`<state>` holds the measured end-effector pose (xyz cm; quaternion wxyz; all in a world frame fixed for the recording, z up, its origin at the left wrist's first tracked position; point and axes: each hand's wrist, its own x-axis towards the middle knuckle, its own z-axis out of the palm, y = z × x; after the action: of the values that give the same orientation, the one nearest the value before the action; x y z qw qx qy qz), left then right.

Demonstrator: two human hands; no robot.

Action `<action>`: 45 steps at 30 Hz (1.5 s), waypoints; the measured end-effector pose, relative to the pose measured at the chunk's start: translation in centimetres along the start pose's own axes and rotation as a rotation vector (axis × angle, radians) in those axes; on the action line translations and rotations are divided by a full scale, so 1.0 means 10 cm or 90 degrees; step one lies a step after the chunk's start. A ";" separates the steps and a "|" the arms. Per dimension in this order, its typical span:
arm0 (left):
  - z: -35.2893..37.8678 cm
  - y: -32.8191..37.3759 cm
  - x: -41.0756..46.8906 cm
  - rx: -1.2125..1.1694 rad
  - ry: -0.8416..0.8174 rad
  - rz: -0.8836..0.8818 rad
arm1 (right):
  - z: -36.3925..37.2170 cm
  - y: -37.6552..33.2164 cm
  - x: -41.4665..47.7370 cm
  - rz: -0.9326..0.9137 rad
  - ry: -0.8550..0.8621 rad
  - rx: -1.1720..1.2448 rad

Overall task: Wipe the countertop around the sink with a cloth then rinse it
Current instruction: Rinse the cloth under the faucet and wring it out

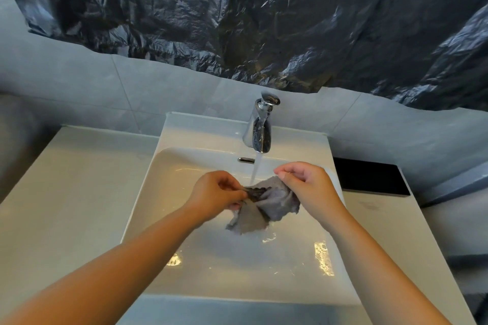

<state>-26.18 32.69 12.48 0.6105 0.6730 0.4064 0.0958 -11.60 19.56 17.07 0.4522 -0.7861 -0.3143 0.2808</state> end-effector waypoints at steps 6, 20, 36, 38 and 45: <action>-0.48 -0.03 0.21 0.169 0.086 0.070 | -0.22 0.20 0.12 0.120 0.075 0.089; -0.34 0.01 0.45 0.167 0.025 0.064 | 0.06 0.37 0.27 0.152 -0.025 -0.020; 0.27 -0.06 0.48 -0.328 -0.024 -0.192 | 0.48 0.38 0.20 0.050 0.133 0.343; 0.41 0.00 0.49 -0.302 -0.018 -0.171 | 0.64 0.41 0.16 0.042 0.114 0.298; 0.60 0.01 0.36 -0.249 -0.060 -0.104 | 0.87 0.53 0.32 0.010 0.247 0.117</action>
<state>-20.05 30.66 9.79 0.7535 0.5105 0.4041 0.0916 -14.59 24.47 8.15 0.5718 -0.7832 -0.1882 0.1555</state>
